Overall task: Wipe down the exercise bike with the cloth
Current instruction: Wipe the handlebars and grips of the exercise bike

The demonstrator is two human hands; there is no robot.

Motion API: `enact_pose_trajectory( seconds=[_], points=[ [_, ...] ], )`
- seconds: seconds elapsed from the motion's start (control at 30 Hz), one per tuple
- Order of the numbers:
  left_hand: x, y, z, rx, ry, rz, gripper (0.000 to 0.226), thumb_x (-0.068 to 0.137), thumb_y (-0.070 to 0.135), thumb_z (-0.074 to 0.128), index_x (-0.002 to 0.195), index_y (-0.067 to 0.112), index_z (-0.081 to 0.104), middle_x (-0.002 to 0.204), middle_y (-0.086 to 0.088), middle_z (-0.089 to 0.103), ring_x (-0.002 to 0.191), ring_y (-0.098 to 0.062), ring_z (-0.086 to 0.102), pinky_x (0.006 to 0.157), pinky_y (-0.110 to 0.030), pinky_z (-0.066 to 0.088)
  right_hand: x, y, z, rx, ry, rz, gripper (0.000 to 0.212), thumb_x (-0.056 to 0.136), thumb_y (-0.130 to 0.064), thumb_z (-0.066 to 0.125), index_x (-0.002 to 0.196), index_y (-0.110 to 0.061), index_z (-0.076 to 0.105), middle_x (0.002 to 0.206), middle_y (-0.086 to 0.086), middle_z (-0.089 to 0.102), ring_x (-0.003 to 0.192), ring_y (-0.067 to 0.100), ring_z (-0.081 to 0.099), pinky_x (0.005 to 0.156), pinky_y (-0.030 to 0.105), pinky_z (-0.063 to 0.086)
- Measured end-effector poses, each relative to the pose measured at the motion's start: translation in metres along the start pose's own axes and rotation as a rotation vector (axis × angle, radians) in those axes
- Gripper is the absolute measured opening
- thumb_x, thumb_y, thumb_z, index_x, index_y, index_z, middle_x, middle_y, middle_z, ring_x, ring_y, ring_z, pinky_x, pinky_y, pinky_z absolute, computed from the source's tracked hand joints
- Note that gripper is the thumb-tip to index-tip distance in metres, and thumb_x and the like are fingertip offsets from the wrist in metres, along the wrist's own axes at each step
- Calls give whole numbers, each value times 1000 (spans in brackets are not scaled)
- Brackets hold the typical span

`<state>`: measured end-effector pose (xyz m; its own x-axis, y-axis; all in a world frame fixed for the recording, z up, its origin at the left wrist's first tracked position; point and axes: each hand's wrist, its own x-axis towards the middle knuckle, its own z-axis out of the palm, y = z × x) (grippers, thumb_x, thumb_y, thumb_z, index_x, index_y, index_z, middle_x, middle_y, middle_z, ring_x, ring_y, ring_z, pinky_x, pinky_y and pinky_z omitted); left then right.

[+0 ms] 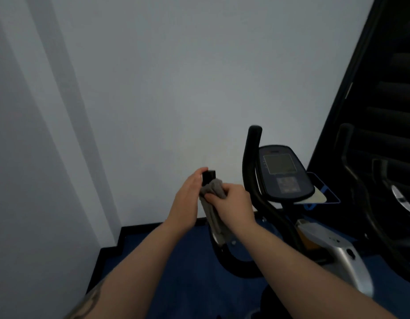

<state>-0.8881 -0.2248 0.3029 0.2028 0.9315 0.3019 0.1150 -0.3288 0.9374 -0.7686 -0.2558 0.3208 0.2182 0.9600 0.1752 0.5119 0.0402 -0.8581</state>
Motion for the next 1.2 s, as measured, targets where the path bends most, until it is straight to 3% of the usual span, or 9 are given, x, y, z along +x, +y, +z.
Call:
enact_pose_trajectory(
  seconds=[0.1,0.23,0.3,0.43,0.57,0.77,0.9,1.07,1.2],
  points=[
    [-1,3,0,-1,16,-17,42,105,35,26,140,24,47,139,5,51,128,-7,46,108,-20,32,-1,-5,-1,-33,14,7,11,83,-28,72,74,-26,66,66,-7,64,62,5,60,47,19,40],
    [2,4,-1,-8,6,-29,39,105,39,24,135,33,49,137,6,52,124,-8,48,102,-20,36,-4,-4,-2,-30,-32,23,8,83,-27,72,78,-23,67,72,-3,66,69,12,64,53,24,46],
    [1,5,1,-13,12,-42,40,105,39,24,137,31,48,138,5,51,125,-10,48,108,-26,36,-9,-1,-1,-55,-21,16,16,82,-27,73,71,-27,61,68,-8,63,64,7,60,46,16,37],
    [0,4,1,15,-6,-35,42,105,35,24,141,25,44,141,7,48,128,-3,43,96,-1,31,4,-10,-2,50,-23,42,8,83,-23,72,78,-20,67,75,-1,68,72,14,65,58,24,51],
    [1,4,1,-8,-7,-35,47,101,43,25,141,27,44,139,11,49,127,1,43,93,2,29,3,-7,4,95,-1,13,6,83,-22,72,86,-17,70,77,0,70,72,15,68,66,33,58],
    [0,0,6,-69,24,-44,46,102,43,26,141,29,44,138,12,49,126,4,44,101,-10,31,4,0,2,49,12,-24,4,82,-22,72,83,-19,70,71,-5,68,67,6,64,57,22,51],
    [-1,3,6,-43,37,-51,43,104,41,27,141,28,44,138,11,50,120,13,43,90,0,33,-3,2,1,54,-6,-43,2,83,-20,70,83,-18,70,72,-4,68,68,7,65,59,24,54],
    [-2,-1,7,-111,43,-58,43,103,39,30,141,25,45,139,7,52,127,0,47,97,-8,37,11,-6,0,48,-16,-28,8,80,-23,74,83,-16,70,76,0,70,72,13,67,66,32,56],
    [0,4,7,-79,45,-73,41,104,38,29,139,26,48,137,6,54,123,-1,50,92,-2,38,2,-6,1,130,-14,0,9,80,-19,74,89,-16,71,79,0,71,75,14,69,71,37,58]
  ],
)
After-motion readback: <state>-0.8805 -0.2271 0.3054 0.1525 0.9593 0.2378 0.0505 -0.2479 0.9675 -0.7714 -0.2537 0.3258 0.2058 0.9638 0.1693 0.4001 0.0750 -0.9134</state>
